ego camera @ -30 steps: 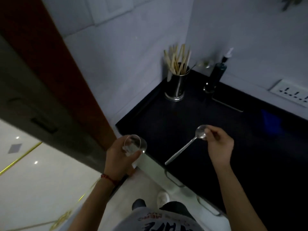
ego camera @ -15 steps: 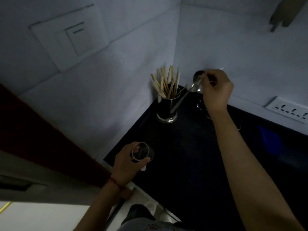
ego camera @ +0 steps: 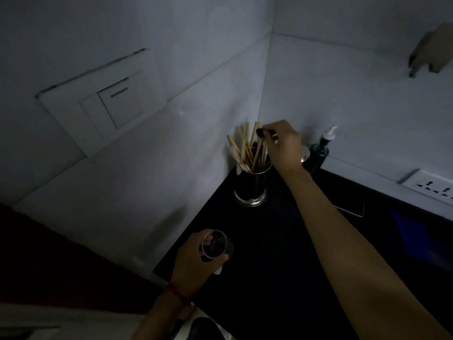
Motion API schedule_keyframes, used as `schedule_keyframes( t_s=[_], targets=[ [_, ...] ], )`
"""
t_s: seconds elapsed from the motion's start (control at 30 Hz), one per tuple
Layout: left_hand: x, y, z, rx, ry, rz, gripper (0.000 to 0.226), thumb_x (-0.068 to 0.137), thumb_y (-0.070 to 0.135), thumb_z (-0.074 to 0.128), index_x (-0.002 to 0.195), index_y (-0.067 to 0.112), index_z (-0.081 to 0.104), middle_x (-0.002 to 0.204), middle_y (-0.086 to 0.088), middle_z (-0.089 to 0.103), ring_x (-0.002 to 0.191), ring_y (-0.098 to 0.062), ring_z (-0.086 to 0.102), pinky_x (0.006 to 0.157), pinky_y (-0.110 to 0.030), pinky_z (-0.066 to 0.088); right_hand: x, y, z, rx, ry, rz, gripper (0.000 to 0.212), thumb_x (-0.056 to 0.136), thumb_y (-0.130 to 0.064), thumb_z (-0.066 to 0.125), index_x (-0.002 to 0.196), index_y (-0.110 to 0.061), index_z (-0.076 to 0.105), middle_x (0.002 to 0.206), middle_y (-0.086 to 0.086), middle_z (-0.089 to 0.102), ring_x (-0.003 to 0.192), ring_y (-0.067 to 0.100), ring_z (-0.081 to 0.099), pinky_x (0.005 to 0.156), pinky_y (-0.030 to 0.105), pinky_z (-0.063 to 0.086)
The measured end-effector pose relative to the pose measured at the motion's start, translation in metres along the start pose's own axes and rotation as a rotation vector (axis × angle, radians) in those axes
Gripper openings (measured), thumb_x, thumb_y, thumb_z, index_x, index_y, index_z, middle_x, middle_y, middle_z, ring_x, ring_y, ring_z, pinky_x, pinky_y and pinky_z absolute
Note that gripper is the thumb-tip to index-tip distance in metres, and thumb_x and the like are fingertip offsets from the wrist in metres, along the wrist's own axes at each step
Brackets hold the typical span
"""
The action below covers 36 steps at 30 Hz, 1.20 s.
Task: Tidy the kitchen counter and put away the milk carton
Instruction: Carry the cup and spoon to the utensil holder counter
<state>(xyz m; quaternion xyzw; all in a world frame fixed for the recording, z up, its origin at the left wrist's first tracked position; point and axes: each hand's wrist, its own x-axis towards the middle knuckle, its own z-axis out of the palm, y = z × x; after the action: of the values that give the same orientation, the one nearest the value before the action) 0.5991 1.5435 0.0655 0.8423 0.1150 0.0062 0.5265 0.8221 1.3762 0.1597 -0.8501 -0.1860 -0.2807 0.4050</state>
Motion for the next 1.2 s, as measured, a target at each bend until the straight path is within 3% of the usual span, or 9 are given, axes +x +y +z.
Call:
schedule_keyframes(
  t_s=[0.13,0.3,0.4,0.5,0.6,0.7,0.8,0.9,1.2],
  targets=[
    [0.005,-0.001,-0.001,0.0,-0.025,-0.037,0.066,0.052,0.05,0.072,0.111,0.031,0.048,0.099,0.028,0.047,0.093,0.007,0.052,0.071,0.001,0.041,-0.025,0.015,0.024,-0.099,-0.173,0.001,0.014,0.081,-0.001,0.057,0.088,0.004,0.068,0.087,0.024,0.065,0.076,0.038,0.064,0.064,0.044,0.054],
    [0.013,-0.007,0.0,-0.031,-0.05,-0.064,0.076,0.043,0.06,0.06,0.111,0.029,0.05,0.1,0.021,0.052,0.095,0.001,0.053,0.079,-0.005,0.042,-0.049,0.024,0.034,-0.183,-0.359,0.152,0.021,0.088,-0.006,0.052,0.103,-0.001,0.065,0.105,0.02,0.066,0.092,0.037,0.064,0.077,0.046,0.054],
    [0.018,-0.01,0.002,-0.041,-0.071,-0.064,0.079,0.047,0.055,0.067,0.117,0.022,0.053,0.101,0.02,0.052,0.096,0.002,0.053,0.077,-0.005,0.043,-0.057,0.021,0.032,-0.178,-0.308,0.131,0.023,0.087,-0.006,0.053,0.107,-0.001,0.064,0.104,0.019,0.066,0.092,0.036,0.065,0.077,0.042,0.055],
    [0.025,-0.014,0.005,-0.026,-0.078,-0.089,0.066,0.062,0.025,0.081,0.121,0.014,0.053,0.103,0.01,0.054,0.1,-0.007,0.054,0.077,-0.004,0.041,-0.077,0.016,0.023,-0.114,-0.106,0.137,0.027,0.086,-0.006,0.058,0.112,-0.001,0.061,0.11,0.017,0.063,0.1,0.026,0.061,0.083,0.027,0.05],
    [0.033,-0.015,0.007,-0.042,-0.091,-0.105,0.076,0.051,0.04,0.076,0.118,0.014,0.055,0.103,0.008,0.055,0.097,-0.006,0.056,0.076,-0.004,0.043,-0.125,0.018,0.015,-0.139,-0.009,0.242,0.032,0.086,-0.009,0.058,0.118,-0.003,0.058,0.119,0.017,0.06,0.11,0.024,0.057,0.091,0.024,0.044],
    [0.046,-0.015,0.011,-0.016,-0.089,-0.1,0.077,0.045,0.048,0.071,0.114,0.015,0.058,0.101,0.009,0.057,0.09,0.0,0.056,0.072,0.0,0.041,-0.18,0.03,0.018,-0.231,-0.254,0.414,0.04,0.088,-0.016,0.057,0.127,-0.006,0.052,0.135,0.016,0.05,0.125,0.029,0.048,0.103,0.034,0.038],
    [0.062,-0.009,0.017,0.068,-0.108,-0.073,0.052,0.059,0.024,0.08,0.106,0.014,0.062,0.101,0.0,0.059,0.093,-0.012,0.056,0.075,-0.011,0.039,-0.222,0.04,0.019,-0.327,-0.551,0.638,0.053,0.093,-0.032,0.046,0.141,-0.014,0.032,0.154,0.009,0.024,0.142,0.023,0.022,0.114,0.038,0.024],
    [0.083,-0.003,0.027,0.099,-0.091,-0.072,0.037,0.063,0.015,0.078,0.096,0.01,0.064,0.098,-0.005,0.063,0.092,-0.018,0.059,0.077,-0.022,0.043,-0.243,0.045,0.017,-0.44,-0.741,0.654,0.06,0.095,-0.041,0.034,0.146,-0.016,0.015,0.158,0.006,0.003,0.146,0.021,0.001,0.119,0.036,0.005],
    [0.131,-0.007,0.057,0.234,-0.099,-0.08,0.045,0.062,0.026,0.077,0.101,0.01,0.06,0.108,-0.011,0.062,0.099,-0.026,0.061,0.084,-0.035,0.052,-0.242,0.046,0.017,-0.46,-0.805,0.657,0.062,0.095,-0.043,0.032,0.147,-0.018,0.009,0.159,0.005,-0.004,0.146,0.019,-0.005,0.119,0.036,0.0]
  ],
)
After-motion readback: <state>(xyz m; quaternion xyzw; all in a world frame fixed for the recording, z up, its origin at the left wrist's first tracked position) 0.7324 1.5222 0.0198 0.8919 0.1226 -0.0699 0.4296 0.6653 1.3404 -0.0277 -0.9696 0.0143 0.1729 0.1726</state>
